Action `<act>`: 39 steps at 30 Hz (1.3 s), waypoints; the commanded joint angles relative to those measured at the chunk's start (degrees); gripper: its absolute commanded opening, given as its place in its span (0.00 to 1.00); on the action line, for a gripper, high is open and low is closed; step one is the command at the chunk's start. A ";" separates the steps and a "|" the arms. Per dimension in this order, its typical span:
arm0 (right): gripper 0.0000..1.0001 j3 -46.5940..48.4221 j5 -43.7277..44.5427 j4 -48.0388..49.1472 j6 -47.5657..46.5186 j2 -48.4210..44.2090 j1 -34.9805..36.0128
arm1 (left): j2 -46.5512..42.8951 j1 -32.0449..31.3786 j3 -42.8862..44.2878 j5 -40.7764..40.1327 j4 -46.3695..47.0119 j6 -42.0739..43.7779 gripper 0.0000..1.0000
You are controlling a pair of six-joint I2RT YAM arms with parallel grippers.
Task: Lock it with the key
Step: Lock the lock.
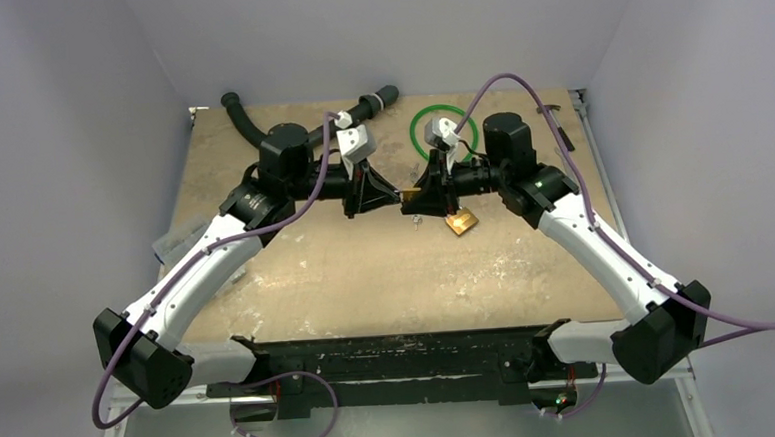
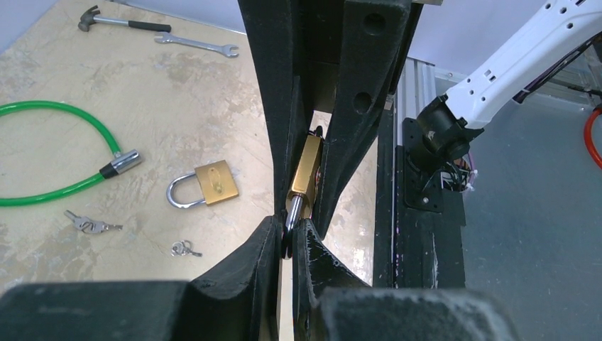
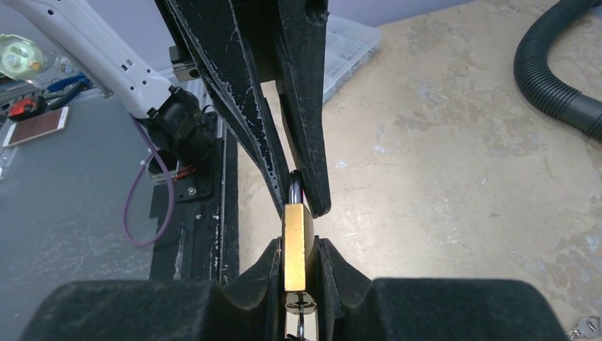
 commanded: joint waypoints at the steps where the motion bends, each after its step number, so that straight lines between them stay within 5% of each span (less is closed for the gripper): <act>1: 0.00 0.46 -5.09 10.65 1.38 1.40 5.69 | 0.43 -4.45 0.82 5.38 6.90 -0.36 0.00; 8: 0.00 -2.22 -4.29 15.84 9.35 0.20 -0.81 | -1.99 9.56 -3.34 4.85 18.47 -12.20 0.00; 24: 0.02 -2.28 -4.24 18.33 12.94 1.11 -2.45 | -2.20 9.72 -3.18 5.72 21.02 -11.79 0.00; 27: 0.41 -0.81 -5.07 15.20 11.89 1.76 -3.73 | -2.38 9.76 -1.89 5.15 16.53 -8.87 0.00; 30: 0.58 0.12 -6.02 12.05 9.78 1.74 -6.12 | -2.42 9.85 -0.67 3.89 7.90 -3.42 0.00; 34: 0.67 1.67 -6.44 6.23 4.33 1.71 -9.21 | -2.39 9.94 0.03 5.54 2.97 0.79 0.00; 39: 0.62 3.52 -7.43 -0.42 -3.04 1.48 -10.29 | -2.11 9.94 0.82 9.52 -0.30 5.02 0.00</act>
